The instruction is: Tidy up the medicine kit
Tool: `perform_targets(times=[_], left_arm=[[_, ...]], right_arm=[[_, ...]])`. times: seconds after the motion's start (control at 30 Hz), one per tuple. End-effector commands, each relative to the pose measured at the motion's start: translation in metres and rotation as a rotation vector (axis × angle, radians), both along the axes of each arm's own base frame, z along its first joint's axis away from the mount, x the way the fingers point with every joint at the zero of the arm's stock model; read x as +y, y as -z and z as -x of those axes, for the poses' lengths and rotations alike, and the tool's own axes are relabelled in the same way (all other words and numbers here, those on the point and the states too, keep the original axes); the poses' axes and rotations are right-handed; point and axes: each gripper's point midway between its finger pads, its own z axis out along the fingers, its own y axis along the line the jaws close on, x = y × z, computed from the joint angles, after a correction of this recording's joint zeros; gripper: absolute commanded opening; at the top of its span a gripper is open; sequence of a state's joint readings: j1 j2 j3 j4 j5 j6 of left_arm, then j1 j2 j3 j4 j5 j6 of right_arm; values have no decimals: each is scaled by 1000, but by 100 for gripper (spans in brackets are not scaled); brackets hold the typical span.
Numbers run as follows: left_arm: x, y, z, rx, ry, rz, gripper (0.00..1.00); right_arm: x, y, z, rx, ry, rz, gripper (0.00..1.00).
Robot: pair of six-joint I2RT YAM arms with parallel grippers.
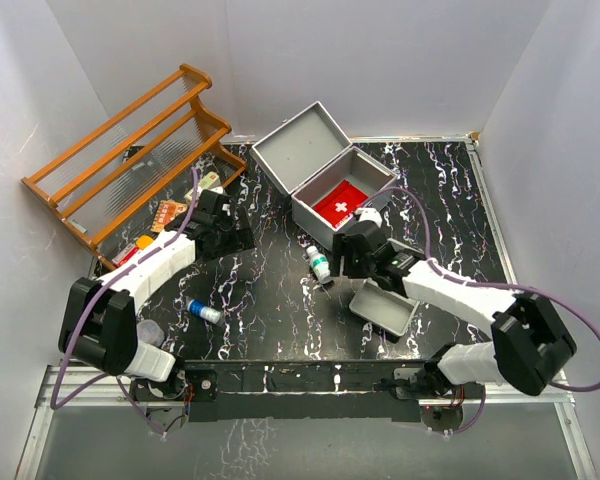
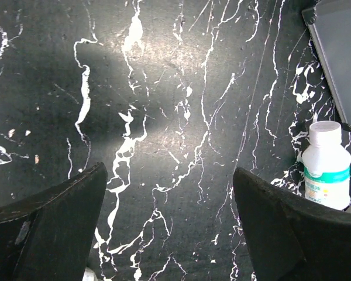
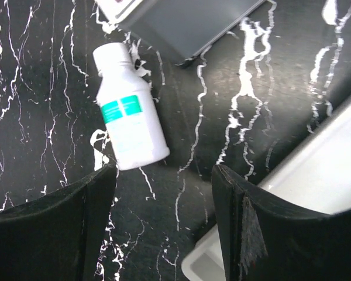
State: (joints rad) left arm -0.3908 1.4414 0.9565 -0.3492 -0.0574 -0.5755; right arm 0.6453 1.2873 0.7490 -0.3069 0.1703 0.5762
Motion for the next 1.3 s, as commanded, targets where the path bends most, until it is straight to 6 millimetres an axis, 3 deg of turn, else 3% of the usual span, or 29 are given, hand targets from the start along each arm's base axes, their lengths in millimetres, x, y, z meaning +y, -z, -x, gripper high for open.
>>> perform_targets(times=[0.0,0.1,0.27,0.43,0.63,0.7,0.83,1.07,1.27], left_arm=[[18,-18,4,-49,-56,-43,88],[19,-22,6,-66,-72,-26,88],[19,-24,7,-64,-72,-21,88],[19,-24,6,-68,-66,-20,89],[20,-23,2,-68,-65,-27,89],[20,-23,1,-68,-65,-28,89],[20,-23,-1,-71,-67,-27,89],[21,-24,-3,-76,-73,-24,89],[23,-25,-4,-80,-80,-25,89]], right_arm=[[36,-26,-27,-144,-29,-5,65],[54,-23,-32,-166,-54,25,65],[71,-2,-42,-152,-72,98,62],[89,15,-38,-143,-143,158,58],[93,38,-34,-91,-175,201,51],[94,40,-34,-86,-177,205,43],[96,36,-35,-96,-182,202,27],[100,-2,-31,-167,-200,102,24],[86,-36,-20,-247,-138,-20,24]])
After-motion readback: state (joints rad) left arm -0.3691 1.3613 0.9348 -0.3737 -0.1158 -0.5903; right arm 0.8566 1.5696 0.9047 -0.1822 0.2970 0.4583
